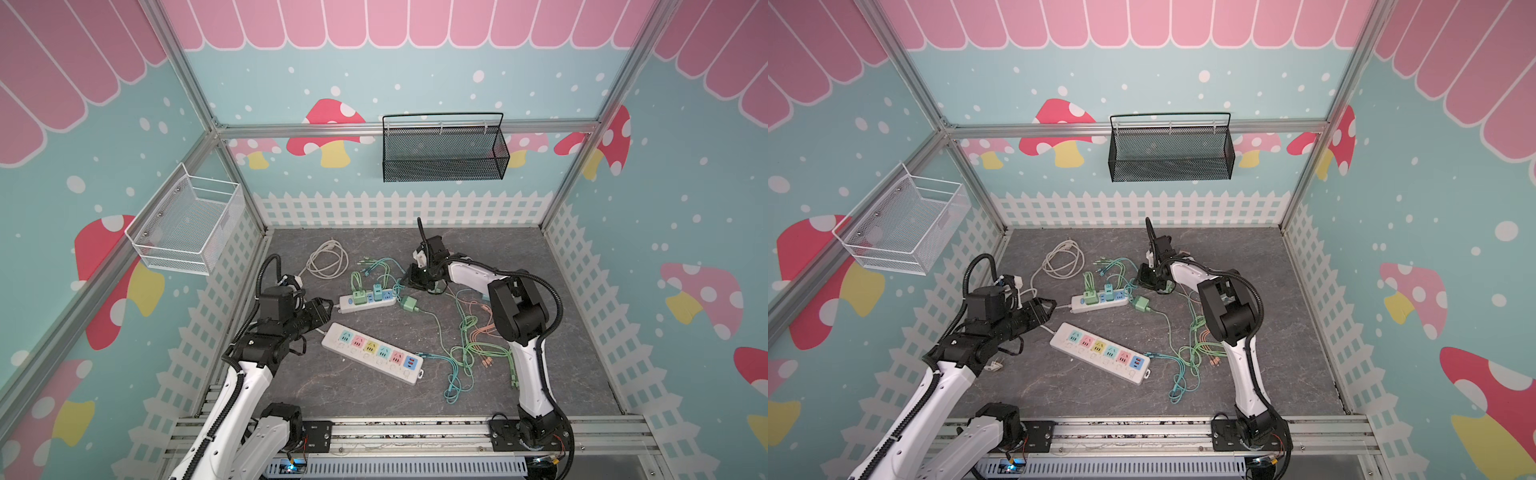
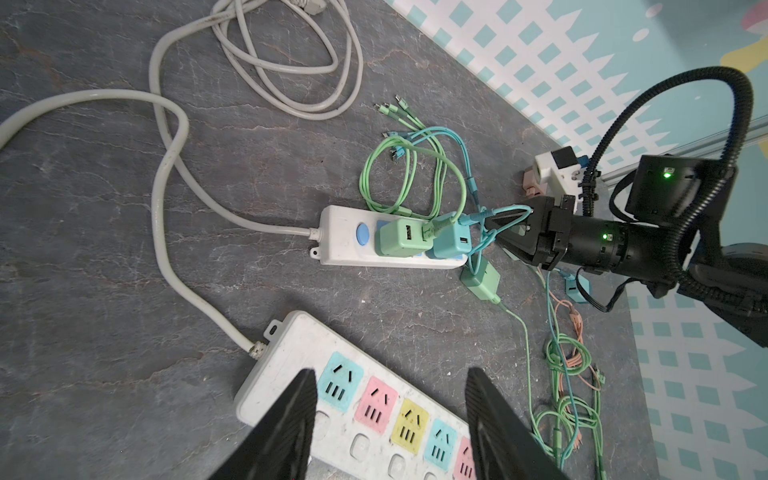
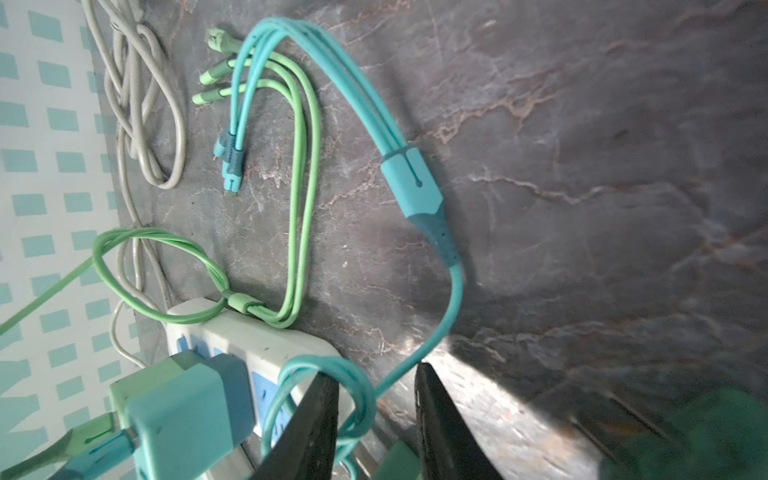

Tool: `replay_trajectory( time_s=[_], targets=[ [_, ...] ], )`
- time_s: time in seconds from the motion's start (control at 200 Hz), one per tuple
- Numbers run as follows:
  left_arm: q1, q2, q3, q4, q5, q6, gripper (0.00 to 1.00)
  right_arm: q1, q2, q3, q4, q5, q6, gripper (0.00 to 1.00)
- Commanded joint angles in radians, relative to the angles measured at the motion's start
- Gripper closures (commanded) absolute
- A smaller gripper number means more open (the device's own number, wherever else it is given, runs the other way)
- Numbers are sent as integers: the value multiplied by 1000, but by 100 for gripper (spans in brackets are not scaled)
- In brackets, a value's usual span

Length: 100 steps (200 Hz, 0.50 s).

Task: Insert the plug
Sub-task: 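Move the open right gripper over the loose light green chargers beside the strip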

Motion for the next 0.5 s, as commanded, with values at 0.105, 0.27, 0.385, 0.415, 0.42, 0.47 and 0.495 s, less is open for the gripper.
replay_trajectory(
  time_s=[0.105,0.27,0.385,0.415,0.42,0.47,0.495],
  targets=[
    [0,1,28,-14,-13,17,44,12,30,62,11,-38,-3,70],
    [1,1,28,-13,-12,19,44,19,49,91,13,-53,-9,76],
    [0,0,27,-13,-14,22,43,29,64,122,10,-58,-19,82],
    [1,0,27,-13,-14,22,43,30,68,131,7,-57,-21,82],
    [0,0,27,-13,-14,23,43,31,68,133,6,-57,-21,82],
    [1,1,29,-13,-15,22,43,34,72,146,-3,-52,-25,84],
    [-1,1,29,-13,-17,24,43,35,73,150,-7,-47,-29,85]
  ],
)
